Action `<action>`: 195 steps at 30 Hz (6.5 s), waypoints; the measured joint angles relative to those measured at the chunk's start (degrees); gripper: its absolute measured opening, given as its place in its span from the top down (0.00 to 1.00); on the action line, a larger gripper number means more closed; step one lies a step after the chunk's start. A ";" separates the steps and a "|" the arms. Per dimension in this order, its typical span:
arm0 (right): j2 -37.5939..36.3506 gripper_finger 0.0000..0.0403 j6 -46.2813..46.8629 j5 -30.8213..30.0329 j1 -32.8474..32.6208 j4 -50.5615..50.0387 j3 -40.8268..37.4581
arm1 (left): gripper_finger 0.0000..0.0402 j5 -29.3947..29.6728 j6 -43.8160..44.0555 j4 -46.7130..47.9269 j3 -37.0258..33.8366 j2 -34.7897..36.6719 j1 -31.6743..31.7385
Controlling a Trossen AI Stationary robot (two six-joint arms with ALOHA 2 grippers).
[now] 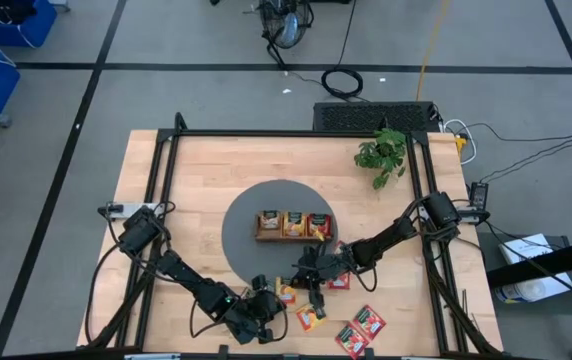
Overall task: Pick & Place Tea
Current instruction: Put the light brown tea sachet into the left section of the wooden organizer
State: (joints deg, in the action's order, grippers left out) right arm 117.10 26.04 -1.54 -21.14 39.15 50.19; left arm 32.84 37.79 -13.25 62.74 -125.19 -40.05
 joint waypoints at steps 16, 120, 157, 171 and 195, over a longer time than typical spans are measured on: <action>-0.15 1.00 -4.44 0.31 -1.14 3.96 -0.11 | 0.81 0.13 -8.50 -3.37 -0.15 1.68 -1.65; -0.90 0.52 -14.86 1.75 -3.33 -3.24 10.56 | 0.80 -7.69 35.23 52.83 11.45 8.32 -14.92; -0.90 0.52 -11.83 1.60 -2.82 -2.16 10.56 | 0.80 -4.48 38.56 62.19 12.90 9.35 -12.67; -0.90 0.52 -11.61 -1.77 -0.27 -7.51 10.56 | 0.80 1.70 33.42 64.04 12.90 9.35 -7.12; -0.91 0.52 -8.47 5.85 4.35 -10.82 10.56 | 0.80 3.11 18.14 46.57 4.92 9.40 1.62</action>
State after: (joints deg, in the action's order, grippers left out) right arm 116.19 17.57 4.31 -16.80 28.33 60.75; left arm 35.95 55.93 33.32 67.66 -115.79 -38.43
